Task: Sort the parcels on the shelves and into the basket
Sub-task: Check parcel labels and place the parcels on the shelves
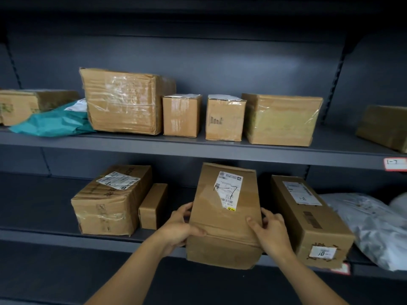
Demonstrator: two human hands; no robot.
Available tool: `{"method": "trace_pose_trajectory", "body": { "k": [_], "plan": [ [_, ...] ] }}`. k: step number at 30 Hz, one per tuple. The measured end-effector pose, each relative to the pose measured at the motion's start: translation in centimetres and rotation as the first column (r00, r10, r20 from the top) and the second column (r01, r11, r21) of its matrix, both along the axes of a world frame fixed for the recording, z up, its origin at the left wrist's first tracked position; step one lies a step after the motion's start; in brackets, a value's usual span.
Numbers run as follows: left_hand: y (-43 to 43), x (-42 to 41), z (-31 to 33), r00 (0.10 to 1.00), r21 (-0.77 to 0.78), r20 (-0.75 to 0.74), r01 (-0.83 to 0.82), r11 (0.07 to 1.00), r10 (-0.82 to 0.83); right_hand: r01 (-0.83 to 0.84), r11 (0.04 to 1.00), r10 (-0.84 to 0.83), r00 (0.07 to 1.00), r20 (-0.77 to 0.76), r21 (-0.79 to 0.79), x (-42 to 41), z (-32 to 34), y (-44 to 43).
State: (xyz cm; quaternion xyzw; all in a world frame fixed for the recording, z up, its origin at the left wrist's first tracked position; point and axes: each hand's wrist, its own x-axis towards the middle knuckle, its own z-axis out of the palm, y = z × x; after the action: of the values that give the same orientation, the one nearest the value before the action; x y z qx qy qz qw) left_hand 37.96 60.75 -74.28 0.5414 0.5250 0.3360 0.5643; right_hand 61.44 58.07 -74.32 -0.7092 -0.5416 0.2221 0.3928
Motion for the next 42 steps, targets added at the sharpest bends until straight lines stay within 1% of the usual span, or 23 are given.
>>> {"method": "trace_pose_trajectory", "body": {
  "k": [2, 4, 6, 8, 9, 11, 13, 16, 18, 21, 23, 25, 27, 30, 31, 34, 36, 37, 38, 39, 40, 41, 42],
  "plan": [
    [0.1, 0.6, -0.2, 1.0, -0.006, 0.02, 0.004, 1.0, -0.004, 0.013, 0.999, -0.018, 0.993, 0.116, 0.048, -0.2, 0.2, -0.1],
    [0.4, 1.5, -0.5, 0.999, 0.035, -0.034, -0.01, 0.999, 0.011, -0.01, 0.992, -0.033, 0.938, 0.344, 0.124, -0.8, 0.7, -0.4],
    [1.0, 2.6, -0.8, 0.987, 0.114, -0.146, -0.057, 0.992, 0.073, -0.155, 0.979, 0.059, 0.832, 0.552, 0.129, -2.0, 1.0, -0.6],
    [1.0, 3.5, -0.7, 0.975, 0.179, -0.187, -0.086, 0.98, 0.119, -0.304, 0.953, 0.221, 0.728, 0.648, 0.016, -3.6, 1.0, -0.5],
    [0.9, 3.8, -0.7, 0.975, 0.194, -0.187, -0.085, 0.977, 0.122, -0.344, 0.938, 0.276, 0.691, 0.668, -0.032, -4.4, 0.9, -0.4],
    [0.7, 3.7, -0.6, 0.978, 0.204, -0.184, -0.061, 0.977, 0.099, -0.367, 0.929, 0.288, 0.641, 0.711, -0.046, -5.4, 0.8, -0.1],
    [0.5, 2.5, -0.6, 0.969, 0.227, -0.234, -0.022, 0.974, 0.076, -0.319, 0.948, 0.232, 0.641, 0.732, -0.021, -6.0, 0.7, 0.4],
    [0.5, -0.8, -1.4, 0.902, 0.365, -0.391, -0.029, 0.931, 0.182, -0.197, 0.98, 0.149, 0.68, 0.718, -0.017, -6.6, 0.8, 1.2],
    [0.7, -3.3, -1.9, 0.82, 0.479, -0.483, -0.047, 0.877, 0.308, -0.157, 0.987, 0.127, 0.675, 0.726, -0.026, -6.7, 0.7, 1.5],
    [1.8, -6.6, -2.0, 0.597, 0.557, -0.665, -0.004, 0.831, 0.449, -0.129, 0.992, 0.08, 0.664, 0.743, 0.009, -7.1, 0.0, 1.5],
    [2.9, -7.8, -2.1, 0.459, 0.547, -0.755, 0.049, 0.836, 0.468, -0.158, 0.983, 0.034, 0.673, 0.739, 0.098, -7.7, -0.7, 1.5],
    [4.0, -8.1, -2.2, 0.386, 0.508, -0.807, 0.071, 0.859, 0.446, -0.24, 0.942, -0.016, 0.666, 0.746, 0.234, -8.4, -1.5, 1.8],
    [4.9, -7.8, -2.7, 0.376, 0.444, -0.838, 0.049, 0.895, 0.395, -0.334, 0.899, -0.017, 0.618, 0.786, 0.282, -9.3, -1.8, 1.9],
    [6.0, -7.3, -4.2, 0.431, 0.341, -0.84, -0.051, 0.939, 0.329, -0.47, 0.844, 0.045, 0.543, 0.839, 0.259, -10.4, -2.4, 2.0],
    [6.2, -7.3, -4.8, 0.44, 0.339, -0.832, -0.08, 0.937, 0.338, -0.52, 0.82, 0.072, 0.51, 0.857, 0.24, -10.7, -2.8, 2.0],
    [6.8, -7.4, -5.4, 0.447, 0.438, -0.774, -0.133, 0.889, 0.449, -0.627, 0.755, 0.154, 0.454, 0.878, 0.192, -11.7, -4.1, 1.8],
    [6.9, -7.7, -5.5, 0.469, 0.48, -0.739, -0.137, 0.866, 0.484, -0.633, 0.762, 0.248, 0.476, 0.844, 0.133, -12.5, -4.6, 1.4],
    [6.8, -7.9, -5.7, 0.478, 0.51, -0.726, -0.111, 0.853, 0.495, -0.615, 0.779, 0.292, 0.526, 0.799, 0.12, -12.9, -4.6, 1.1],
    [6.5, -8.1, -5.9, 0.486, 0.556, -0.709, -0.059, 0.829, 0.51, -0.578, 0.807, 0.332, 0.614, 0.716, 0.121, -13.4, -4.3, 0.9],
    [6.0, -8.3, -6.2, 0.503, 0.614, -0.688, 0.017, 0.789, 0.524, -0.521, 0.849, 0.391, 0.735, 0.555, 0.092, -13.9, -4.1, 1.0],
    [5.4, -8.7, -6.6, 0.533, 0.67, -0.662, 0.107, 0.734, 0.527, -0.437, 0.899, 0.404, 0.855, 0.325, 0.03, -14.3, -3.9, 1.3],
    [4.7, -9.2, -7.1, 0.577, 0.728, -0.624, 0.184, 0.661, 0.527, -0.375, 0.925, 0.379, 0.922, 0.08, -0.068, -14.9, -3.8, 1.8],
    [4.0, -9.7, -7.5, 0.614, 0.778, -0.587, 0.248, 0.577, 0.528, -0.331, 0.935, 0.314, 0.94, -0.135, -0.129, -15.4, -3.8, 2.3]
  ]
}}
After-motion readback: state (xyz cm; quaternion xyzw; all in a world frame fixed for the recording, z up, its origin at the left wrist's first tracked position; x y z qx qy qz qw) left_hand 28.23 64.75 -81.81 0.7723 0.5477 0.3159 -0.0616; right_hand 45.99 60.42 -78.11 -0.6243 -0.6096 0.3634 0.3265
